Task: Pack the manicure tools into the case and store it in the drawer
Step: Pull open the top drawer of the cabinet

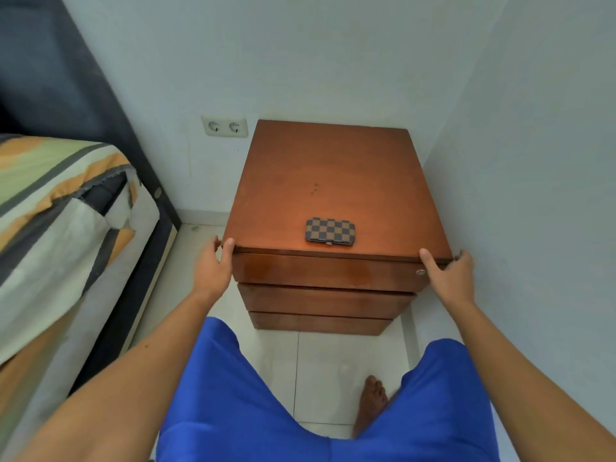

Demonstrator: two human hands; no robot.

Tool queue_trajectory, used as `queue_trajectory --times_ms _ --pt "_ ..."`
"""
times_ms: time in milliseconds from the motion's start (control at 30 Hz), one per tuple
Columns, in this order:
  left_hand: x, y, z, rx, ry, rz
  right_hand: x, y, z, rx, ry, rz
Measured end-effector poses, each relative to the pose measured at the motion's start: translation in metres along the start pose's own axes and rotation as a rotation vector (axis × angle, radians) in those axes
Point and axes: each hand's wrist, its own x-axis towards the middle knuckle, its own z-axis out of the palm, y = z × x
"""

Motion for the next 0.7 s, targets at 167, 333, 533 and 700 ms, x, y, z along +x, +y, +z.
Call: queue_trajectory --times_ms 167,333,533,700 --pt "-0.007 -0.017 0.01 -0.156 -0.047 -0.008 -0.01 0.008 0.011 0.151 -0.104 0.082" --pt "-0.023 -0.015 0.009 -0.115 -0.001 -0.048 -0.025 0.022 0.008 0.12 -0.087 0.104" --pt "-0.051 -0.027 0.015 -0.071 0.086 -0.083 -0.059 0.027 -0.006 0.101 -0.105 0.079" --pt "-0.093 -0.037 0.014 -0.106 0.161 -0.065 -0.096 0.042 -0.021 0.101 -0.115 0.051"
